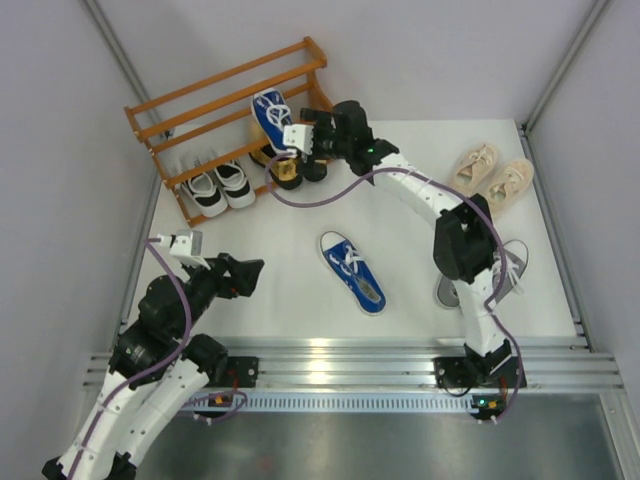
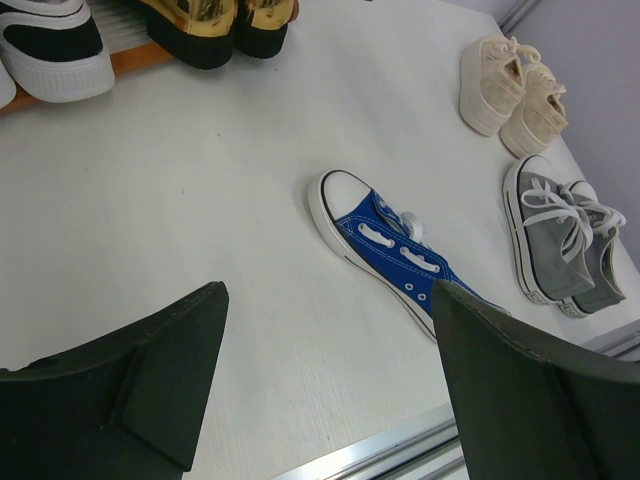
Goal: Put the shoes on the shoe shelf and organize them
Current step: Place the shoe at the shoe shelf.
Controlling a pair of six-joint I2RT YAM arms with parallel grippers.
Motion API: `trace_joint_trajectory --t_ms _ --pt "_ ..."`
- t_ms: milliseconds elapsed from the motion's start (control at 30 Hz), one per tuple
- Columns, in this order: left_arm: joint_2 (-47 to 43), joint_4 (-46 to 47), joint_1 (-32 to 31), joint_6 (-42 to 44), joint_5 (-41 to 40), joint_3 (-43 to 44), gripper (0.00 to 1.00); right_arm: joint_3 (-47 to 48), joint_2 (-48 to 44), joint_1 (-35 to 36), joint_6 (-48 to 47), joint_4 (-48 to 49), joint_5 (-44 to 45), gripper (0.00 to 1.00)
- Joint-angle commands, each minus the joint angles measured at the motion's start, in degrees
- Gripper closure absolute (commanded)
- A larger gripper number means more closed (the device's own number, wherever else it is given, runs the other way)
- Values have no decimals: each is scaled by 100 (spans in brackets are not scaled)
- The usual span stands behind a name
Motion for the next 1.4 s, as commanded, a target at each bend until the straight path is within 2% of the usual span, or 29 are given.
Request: trace_joint_trajectory --t_ms 0,167,367,567,667,967,1367 --pt "-44 64 15 -64 98 69 12 424 -550 -74 1107 -317 72 1" --pt "-45 56 15 -108 99 87 12 435 -743 -74 2055 -820 -359 0" --pt "-44 64 15 -160 116 69 12 285 -805 -22 2549 -1225 -535 5" --pt "-44 56 7 -213 99 25 12 399 -551 31 2848 -979 -9 12" --pt "-44 64 15 -240 99 -1 12 776 -218 66 3015 -943 282 18" --pt "-44 64 7 -257 55 -28 12 1058 232 171 3244 -873 563 26" --pt "-44 64 15 -248 2 -54 12 1401 618 207 3464 -434 968 42"
